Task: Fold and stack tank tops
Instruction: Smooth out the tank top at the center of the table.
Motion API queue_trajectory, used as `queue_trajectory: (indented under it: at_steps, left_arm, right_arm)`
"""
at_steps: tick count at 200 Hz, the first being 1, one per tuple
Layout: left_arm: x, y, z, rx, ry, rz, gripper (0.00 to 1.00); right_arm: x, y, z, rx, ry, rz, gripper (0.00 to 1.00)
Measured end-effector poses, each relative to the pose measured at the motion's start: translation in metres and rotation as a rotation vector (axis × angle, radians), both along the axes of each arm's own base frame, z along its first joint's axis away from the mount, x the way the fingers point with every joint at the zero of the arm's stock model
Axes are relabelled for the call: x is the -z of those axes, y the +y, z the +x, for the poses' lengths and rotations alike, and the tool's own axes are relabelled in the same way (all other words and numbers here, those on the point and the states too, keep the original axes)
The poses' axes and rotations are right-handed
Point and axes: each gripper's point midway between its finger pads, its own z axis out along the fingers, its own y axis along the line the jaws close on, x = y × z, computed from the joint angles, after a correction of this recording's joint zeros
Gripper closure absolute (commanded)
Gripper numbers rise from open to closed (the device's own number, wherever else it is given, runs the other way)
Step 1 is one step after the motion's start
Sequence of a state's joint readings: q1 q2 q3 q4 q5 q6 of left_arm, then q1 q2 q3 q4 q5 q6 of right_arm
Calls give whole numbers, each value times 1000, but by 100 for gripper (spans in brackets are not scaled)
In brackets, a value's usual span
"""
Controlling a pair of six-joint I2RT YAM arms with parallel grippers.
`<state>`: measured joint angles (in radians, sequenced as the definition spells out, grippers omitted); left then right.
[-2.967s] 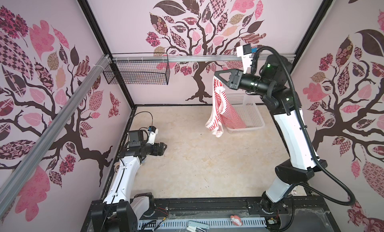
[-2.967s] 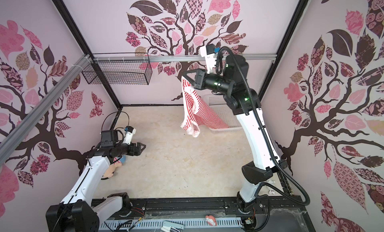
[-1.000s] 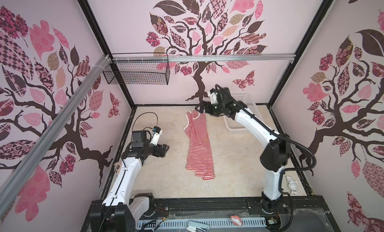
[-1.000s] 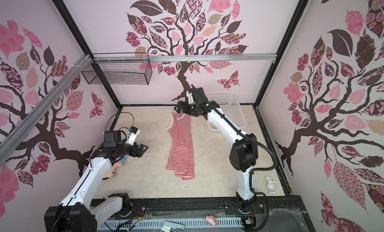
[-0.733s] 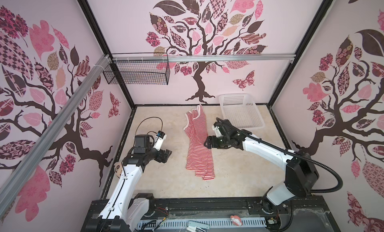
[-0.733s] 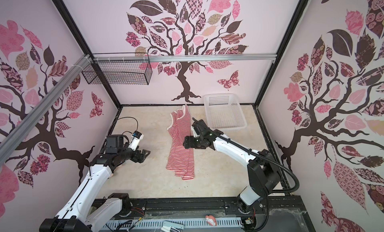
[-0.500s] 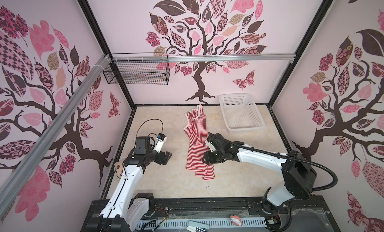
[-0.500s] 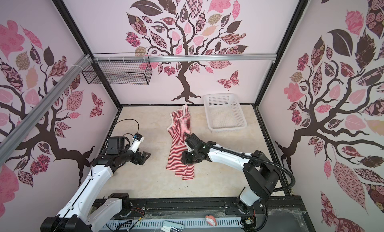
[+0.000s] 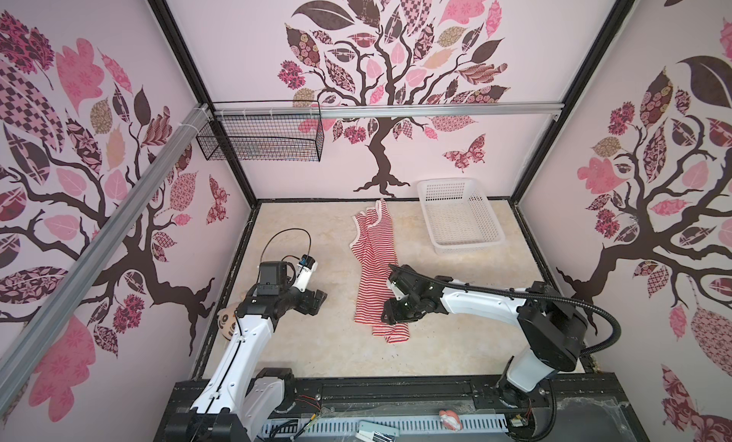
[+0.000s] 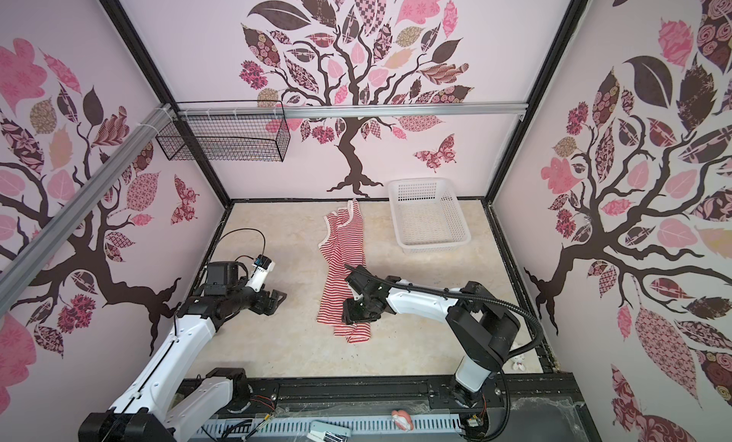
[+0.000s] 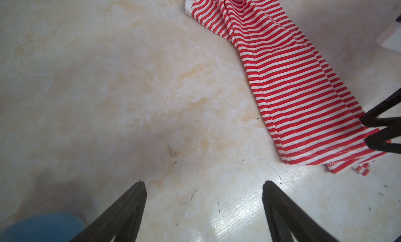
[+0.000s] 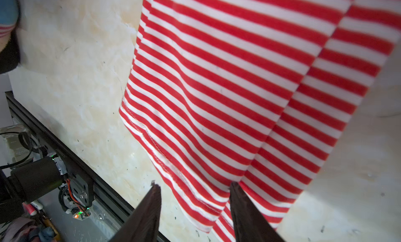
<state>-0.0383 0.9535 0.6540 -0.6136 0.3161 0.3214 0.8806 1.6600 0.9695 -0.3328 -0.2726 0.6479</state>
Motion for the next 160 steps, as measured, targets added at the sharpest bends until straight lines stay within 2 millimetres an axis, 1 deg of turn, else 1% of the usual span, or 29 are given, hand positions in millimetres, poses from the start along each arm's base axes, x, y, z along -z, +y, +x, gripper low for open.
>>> queue_trajectory:
  at_steps: [47, 76, 105, 121, 144, 155, 160]
  left_arm:
    - [0, 0, 2, -1, -5, 0, 12]
    - [3, 1, 5, -6, -1, 5, 12]
    - [3, 4, 8, -17, -7, 17, 11]
    - [2, 4, 9, -19, -12, 19, 11]
    - [2, 5, 10, -26, -14, 22, 11]
    - [2, 6, 10, -30, -15, 27, 11]
    - [3, 7, 10, -32, -15, 29, 11]
  right_arm:
    - [2, -2, 0, 6, 3, -12, 41]
    - [2, 0, -2, -2, 10, -4, 43]
    - [6, 2, -6, -14, 23, -7, 47]
    - [11, 3, -8, -16, 36, -15, 60]
    - [13, 3, -9, -26, 39, -20, 88]
    - [12, 3, -9, -16, 42, -18, 98]
    - [10, 4, -8, -25, 35, -16, 99]
